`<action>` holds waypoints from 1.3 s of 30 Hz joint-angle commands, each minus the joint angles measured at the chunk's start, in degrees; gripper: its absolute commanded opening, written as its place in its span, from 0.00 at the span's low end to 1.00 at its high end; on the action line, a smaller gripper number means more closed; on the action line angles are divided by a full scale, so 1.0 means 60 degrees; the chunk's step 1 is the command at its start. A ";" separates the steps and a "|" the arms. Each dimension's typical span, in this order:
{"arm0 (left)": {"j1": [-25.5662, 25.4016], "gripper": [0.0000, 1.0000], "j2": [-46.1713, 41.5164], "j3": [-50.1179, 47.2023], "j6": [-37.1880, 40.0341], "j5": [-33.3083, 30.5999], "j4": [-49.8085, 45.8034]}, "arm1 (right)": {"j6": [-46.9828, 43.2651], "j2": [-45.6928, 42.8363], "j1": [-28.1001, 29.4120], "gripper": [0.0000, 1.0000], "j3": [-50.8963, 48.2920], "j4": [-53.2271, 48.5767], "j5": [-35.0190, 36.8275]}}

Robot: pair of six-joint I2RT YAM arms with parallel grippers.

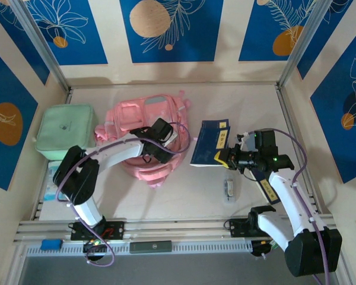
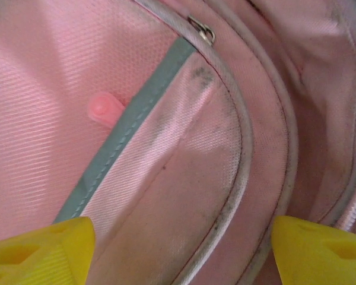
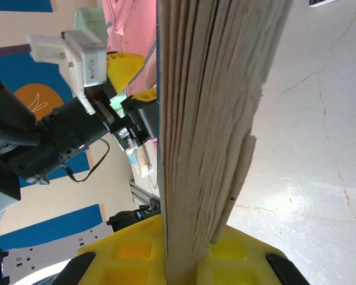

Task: Pack the student bag

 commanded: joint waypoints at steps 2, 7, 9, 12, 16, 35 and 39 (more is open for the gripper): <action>0.0151 0.73 0.0415 0.0309 0.0275 0.0427 -0.0230 | 0.0067 -0.0196 -0.0056 0.00 -0.0165 0.0404 -0.0546; 0.0339 0.55 0.0633 0.0365 0.0160 -0.0142 -0.0148 | 0.0112 -0.0219 -0.0049 0.00 -0.0233 0.0508 -0.0625; 0.0405 0.46 0.0608 0.0428 0.0152 -0.0128 -0.0196 | 0.0086 -0.0222 -0.0048 0.00 -0.0214 0.0459 -0.0609; 0.0440 0.33 0.0457 0.0471 0.0171 -0.0141 -0.0269 | 0.0061 -0.0254 -0.0059 0.00 -0.0199 0.0415 -0.0575; 0.0464 0.15 0.0071 0.0562 0.0082 -0.0100 -0.0425 | -0.0041 -0.0296 -0.0070 0.00 -0.0084 0.0197 -0.0569; 0.0461 0.00 -0.2553 0.2367 -0.1429 -0.0050 -0.2414 | 0.0601 0.0183 0.0830 0.00 0.0123 0.1167 -0.1199; 0.0497 0.00 -0.2406 0.2903 -0.1350 -0.0642 -0.2796 | 0.0626 0.0430 0.1848 0.00 0.0385 0.1315 -0.0280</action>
